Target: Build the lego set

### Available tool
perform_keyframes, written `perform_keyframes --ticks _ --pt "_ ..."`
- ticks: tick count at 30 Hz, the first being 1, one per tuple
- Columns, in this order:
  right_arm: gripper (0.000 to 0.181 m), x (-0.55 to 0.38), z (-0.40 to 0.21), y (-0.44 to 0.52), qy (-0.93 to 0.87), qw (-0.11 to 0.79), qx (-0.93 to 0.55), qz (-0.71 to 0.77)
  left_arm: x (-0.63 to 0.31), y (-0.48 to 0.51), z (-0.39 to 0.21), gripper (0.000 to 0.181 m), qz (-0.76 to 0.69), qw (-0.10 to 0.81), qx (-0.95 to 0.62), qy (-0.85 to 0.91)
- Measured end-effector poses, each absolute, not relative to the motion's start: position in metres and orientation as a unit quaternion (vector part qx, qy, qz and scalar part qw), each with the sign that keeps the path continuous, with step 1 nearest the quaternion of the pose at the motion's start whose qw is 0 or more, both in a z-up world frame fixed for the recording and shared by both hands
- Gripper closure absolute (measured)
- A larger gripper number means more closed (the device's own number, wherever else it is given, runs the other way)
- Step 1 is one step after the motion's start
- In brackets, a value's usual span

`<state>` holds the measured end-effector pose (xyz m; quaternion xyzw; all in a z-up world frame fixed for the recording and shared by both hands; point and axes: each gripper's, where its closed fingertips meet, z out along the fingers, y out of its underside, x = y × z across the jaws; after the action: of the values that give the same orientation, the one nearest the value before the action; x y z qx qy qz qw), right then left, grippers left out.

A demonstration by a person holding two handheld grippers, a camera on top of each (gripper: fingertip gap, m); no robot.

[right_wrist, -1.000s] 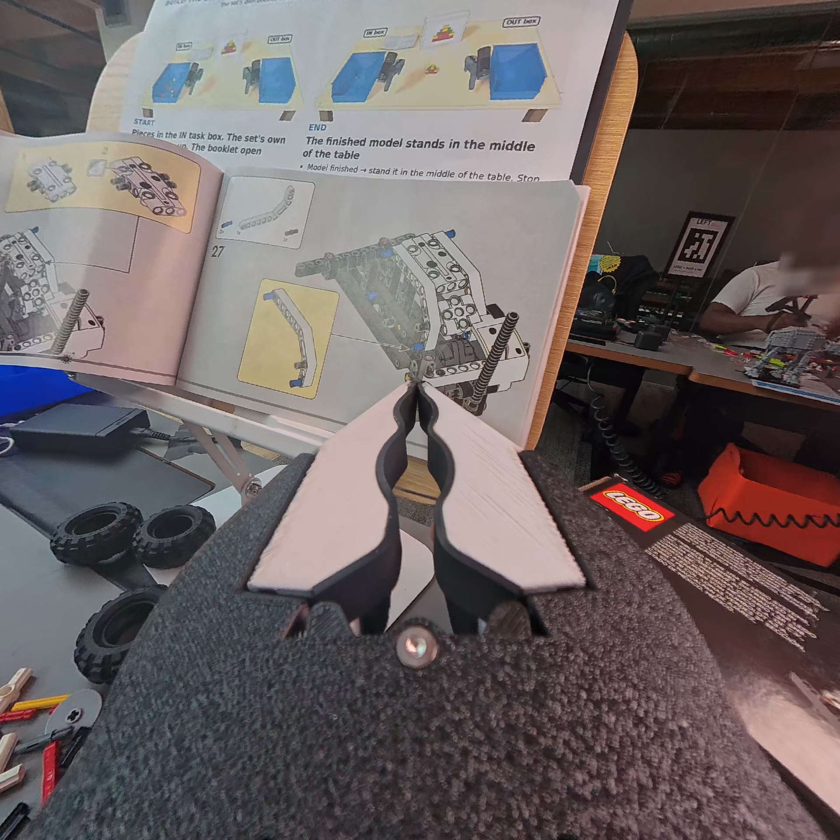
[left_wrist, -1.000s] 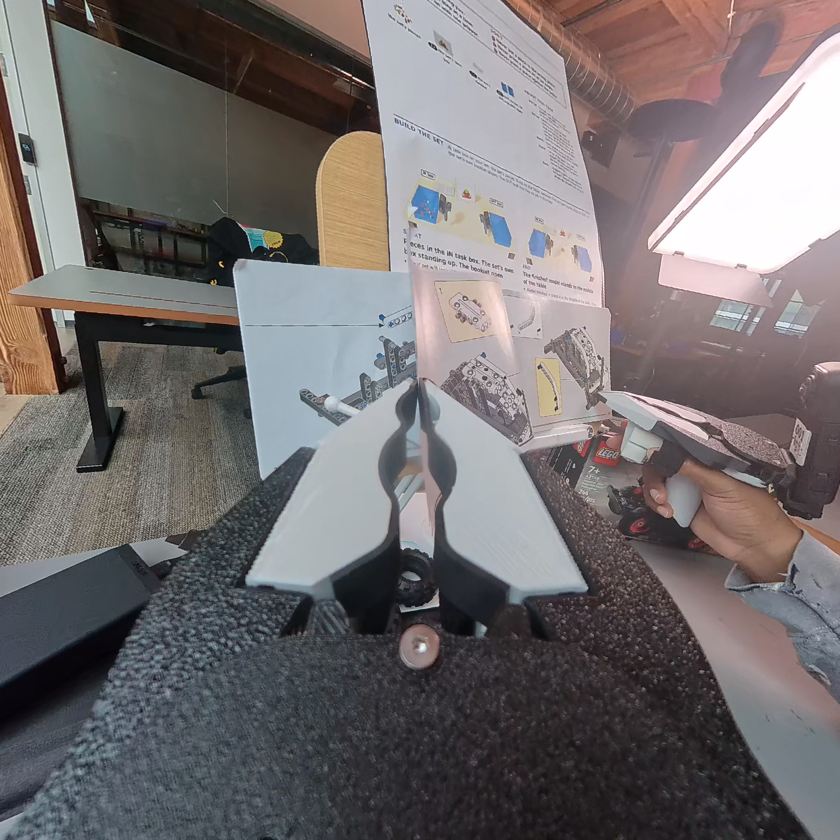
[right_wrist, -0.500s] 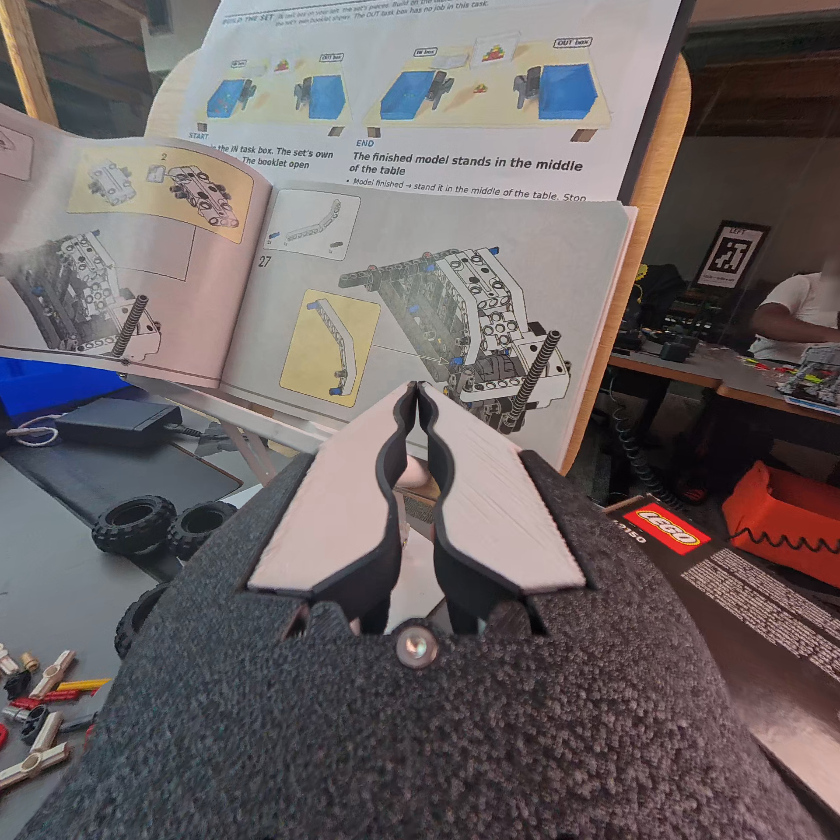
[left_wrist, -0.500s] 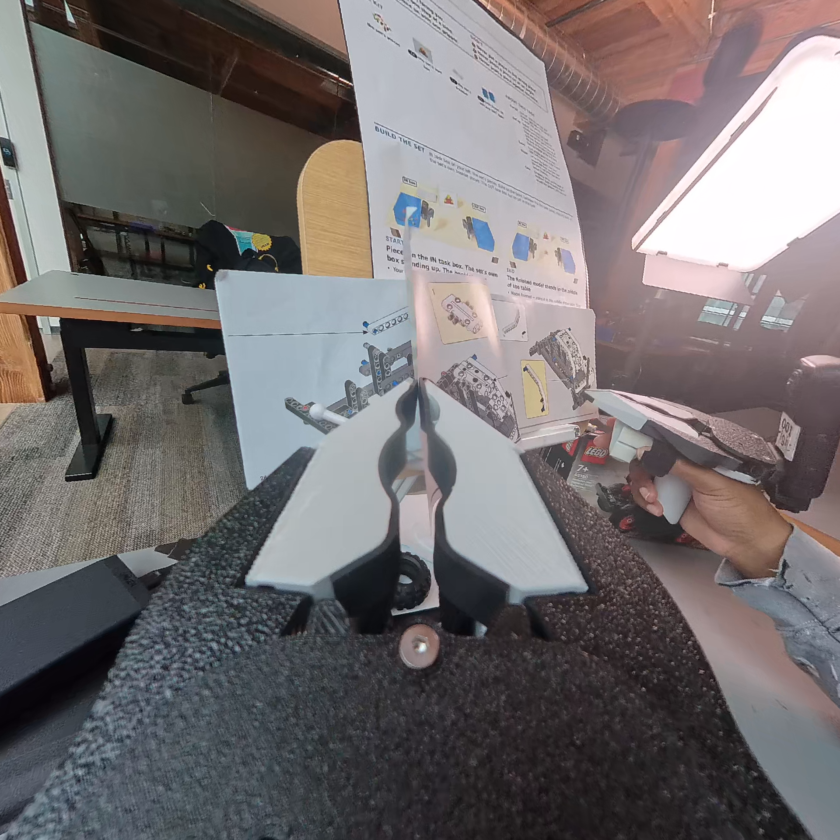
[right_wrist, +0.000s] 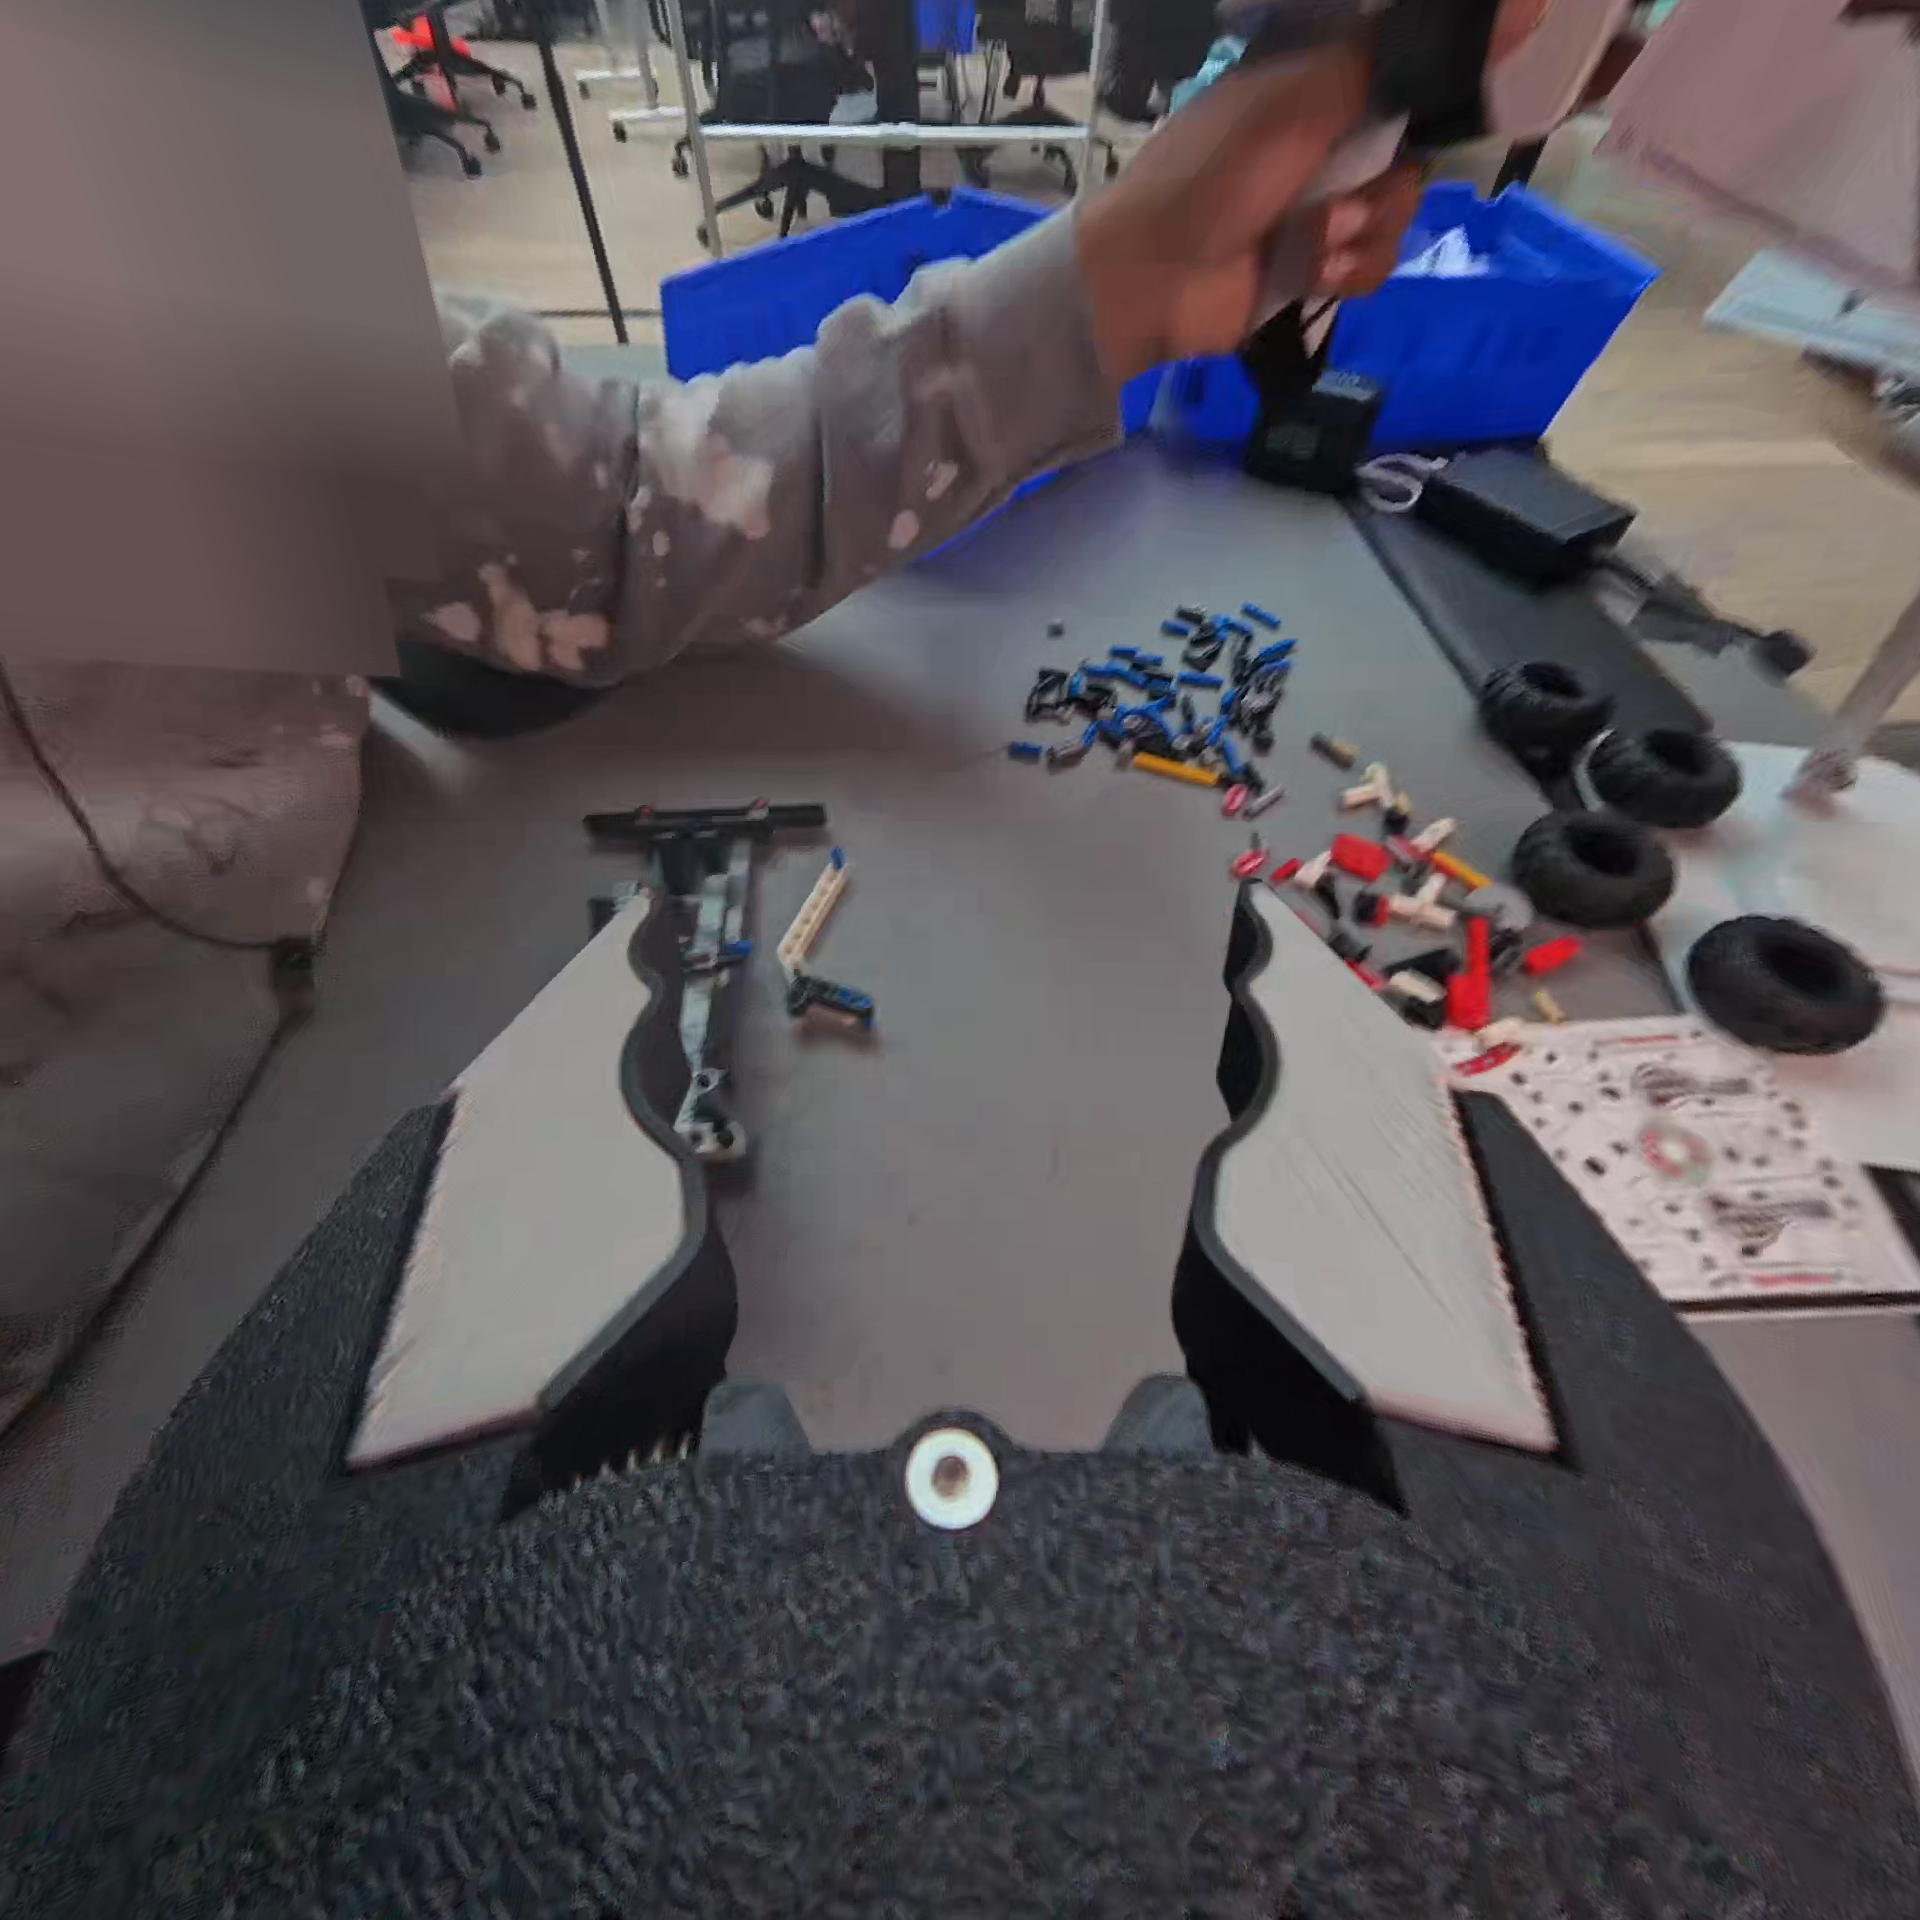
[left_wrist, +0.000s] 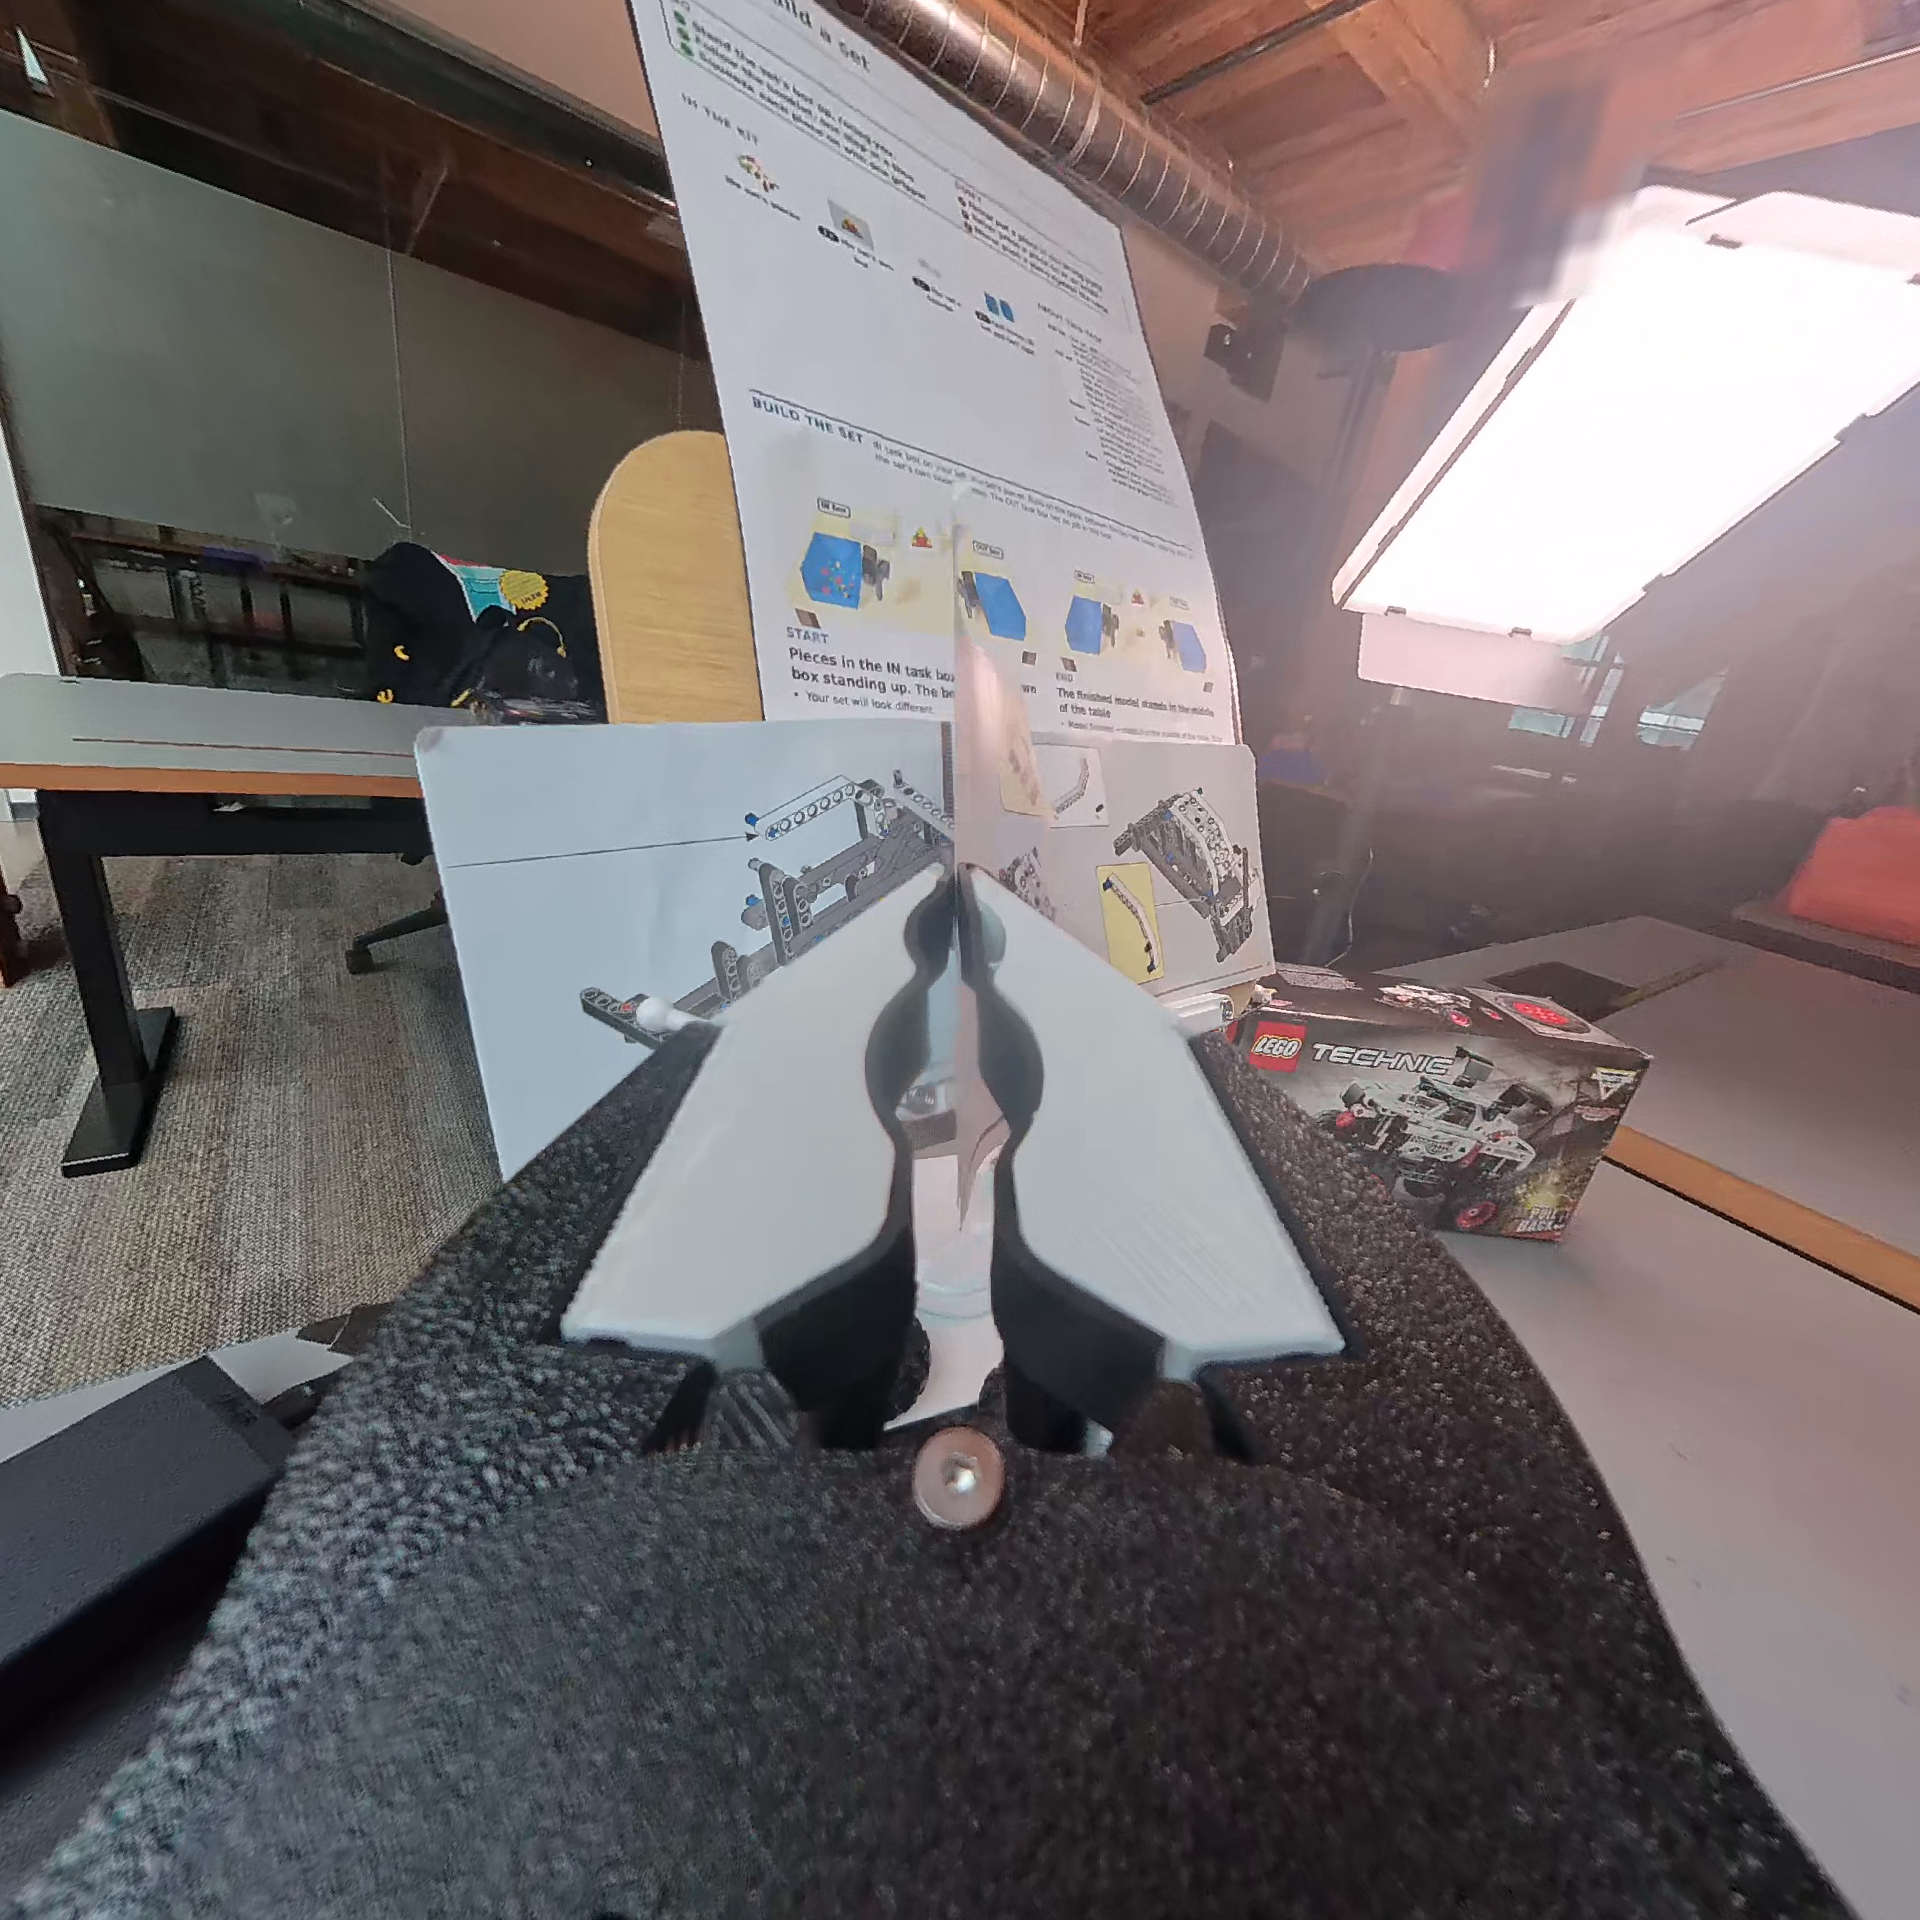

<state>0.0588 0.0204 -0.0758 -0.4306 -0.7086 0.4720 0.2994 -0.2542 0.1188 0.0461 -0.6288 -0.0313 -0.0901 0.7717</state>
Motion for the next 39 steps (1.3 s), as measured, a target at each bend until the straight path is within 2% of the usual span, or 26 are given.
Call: perform_keyframes --ticks 3,8,11,13,14,15,23,31,35,39 --pt "0.064 0.109 -0.131 -0.026 -0.736 0.266 -0.466 0.414 -0.248 0.114 0.054 0.181 -0.1 0.775 -0.623 -0.024" --pt "0.058 0.113 -0.18 -0.054 -0.751 0.333 -0.478 0.31 -0.237 0.116 0.056 0.181 -0.099 0.774 -0.626 -0.009" --pt "0.06 0.1 -0.189 -0.054 -0.754 0.34 -0.472 0.304 -0.232 0.116 0.056 0.181 -0.094 0.772 -0.629 0.001" --pt "0.07 0.095 -0.196 -0.056 -0.763 0.325 -0.465 0.309 -0.23 0.114 0.058 0.181 -0.092 0.773 -0.628 0.006" --pt "0.089 0.095 -0.198 -0.061 -0.77 0.31 -0.458 0.318 -0.229 0.113 0.06 0.181 -0.091 0.773 -0.628 0.008" --pt "0.097 0.095 -0.197 -0.064 -0.771 0.301 -0.453 0.332 -0.229 0.112 0.06 0.181 -0.088 0.773 -0.629 0.01" --pt "0.098 0.086 -0.188 -0.036 -0.619 0.137 -0.601 0.486 -0.225 0.112 0.061 0.181 -0.094 0.771 -0.63 0.017" --pt "0.097 0.085 -0.184 -0.005 -0.518 0.045 -0.656 0.547 -0.225 0.112 0.061 0.181 -0.094 0.769 -0.632 0.019" --pt "0.097 0.088 -0.191 -0.006 -0.561 0.039 -0.654 0.506 -0.225 0.112 0.06 0.181 -0.092 0.768 -0.633 0.021" --pt "0.096 0.082 -0.187 0.012 -0.563 0.088 -0.666 0.481 -0.227 0.111 0.06 0.181 -0.093 0.768 -0.633 0.019"
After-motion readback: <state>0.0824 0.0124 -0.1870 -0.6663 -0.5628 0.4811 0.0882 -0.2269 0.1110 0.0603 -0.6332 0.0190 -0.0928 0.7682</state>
